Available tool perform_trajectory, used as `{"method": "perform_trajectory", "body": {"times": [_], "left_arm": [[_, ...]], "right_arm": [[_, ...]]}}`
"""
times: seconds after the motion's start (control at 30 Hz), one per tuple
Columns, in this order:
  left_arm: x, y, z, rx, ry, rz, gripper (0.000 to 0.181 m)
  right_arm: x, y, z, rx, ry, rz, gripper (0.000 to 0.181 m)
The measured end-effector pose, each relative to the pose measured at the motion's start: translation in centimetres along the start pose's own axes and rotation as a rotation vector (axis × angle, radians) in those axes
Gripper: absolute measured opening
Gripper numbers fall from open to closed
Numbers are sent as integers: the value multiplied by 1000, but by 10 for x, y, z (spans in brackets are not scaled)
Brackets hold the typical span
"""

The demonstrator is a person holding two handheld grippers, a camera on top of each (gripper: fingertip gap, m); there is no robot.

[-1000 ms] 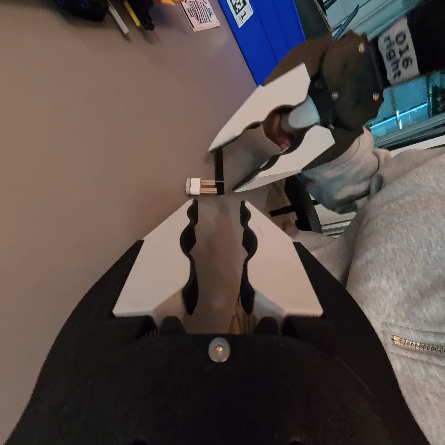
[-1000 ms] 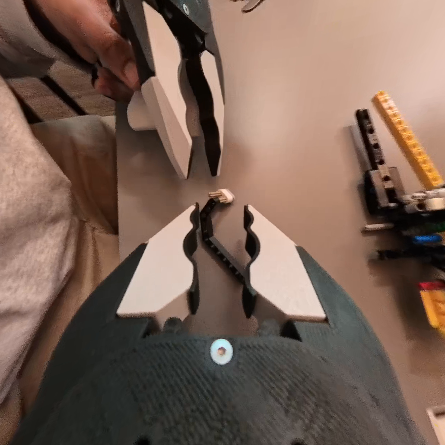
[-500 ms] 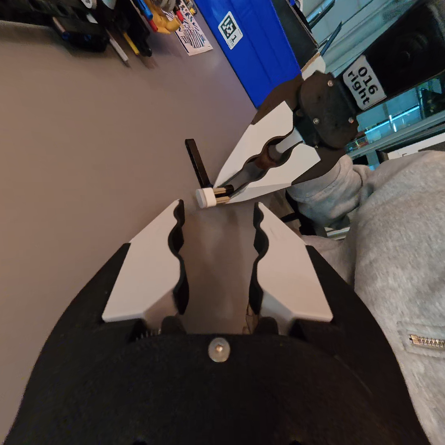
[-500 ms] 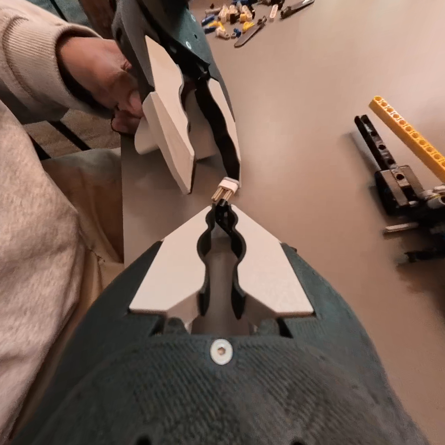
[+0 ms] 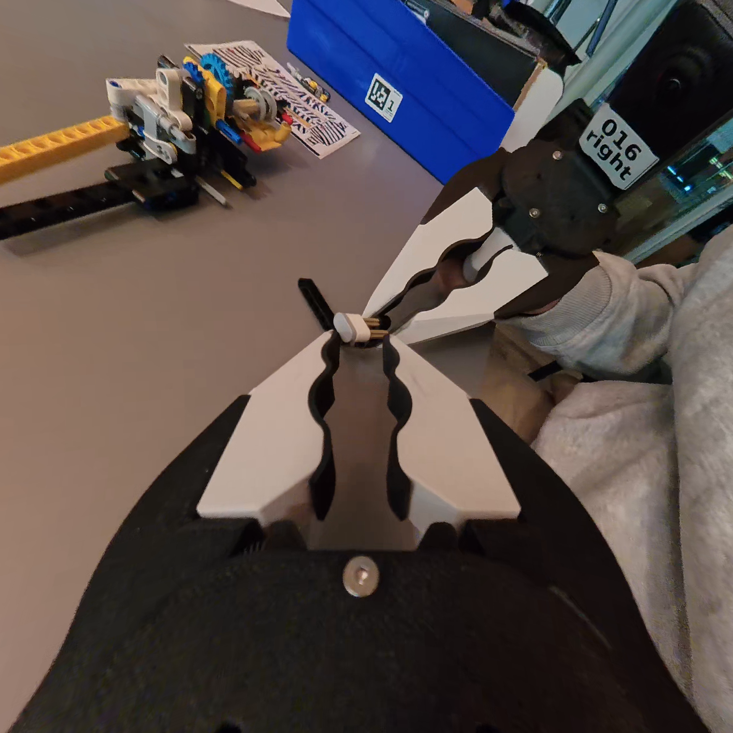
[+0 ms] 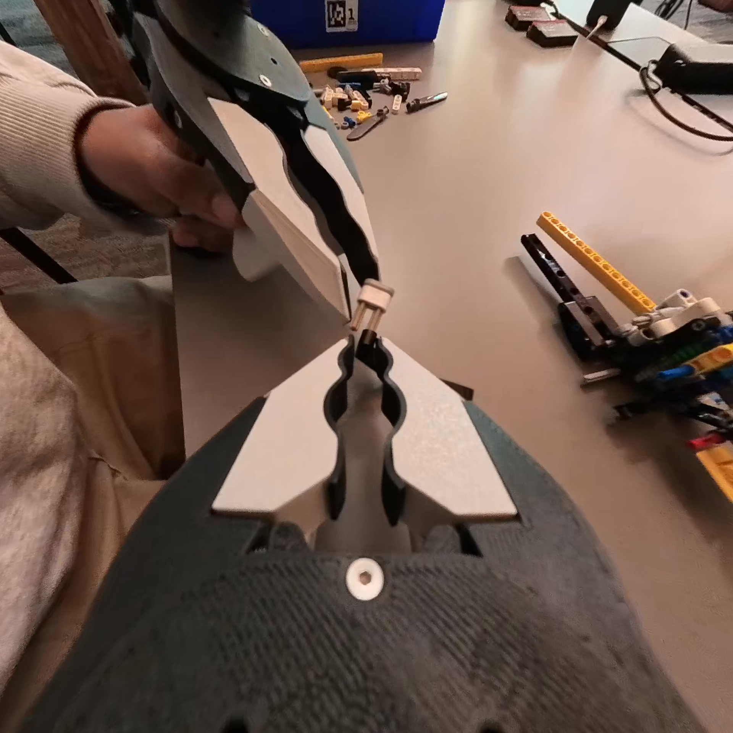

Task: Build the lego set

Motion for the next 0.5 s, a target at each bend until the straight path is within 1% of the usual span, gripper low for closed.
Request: {"method": "perform_trajectory", "body": {"times": [0.03,0.1,0.13,0.2,0.27,0.3,0.43,0.5], "left_arm": [[0,0,0,-3,-6,0,18],[0,1,0,-8,-1,-11,17],[1,2,0,-12,11,-22,11],[4,3,0,-22,47,-68,8],[6,5,0,-23,81,-135,6],[7,5,-1,-30,104,-154,0],[10,5,-2,-64,239,-271,0],[11,4,-3,-77,293,-300,0]], "right_arm": [[0,1,0,-10,-10,12,12],[1,2,0,-28,-23,42,18],[1,2,0,-35,-22,50,20],[2,3,1,-54,-10,72,25],[4,4,2,-68,11,90,24],[4,5,2,-71,20,92,24],[7,4,3,-76,58,87,16],[9,2,4,-76,83,68,14]]}}
Point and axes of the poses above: each gripper's, where its closed fingertips meet, y back along the fingers, z out of its top, x = y × z across the jaws, the point moved 9 cm from there along y, back along the fingers, and after that the axes turned 2 degrees about x, right-handed, at the moved point
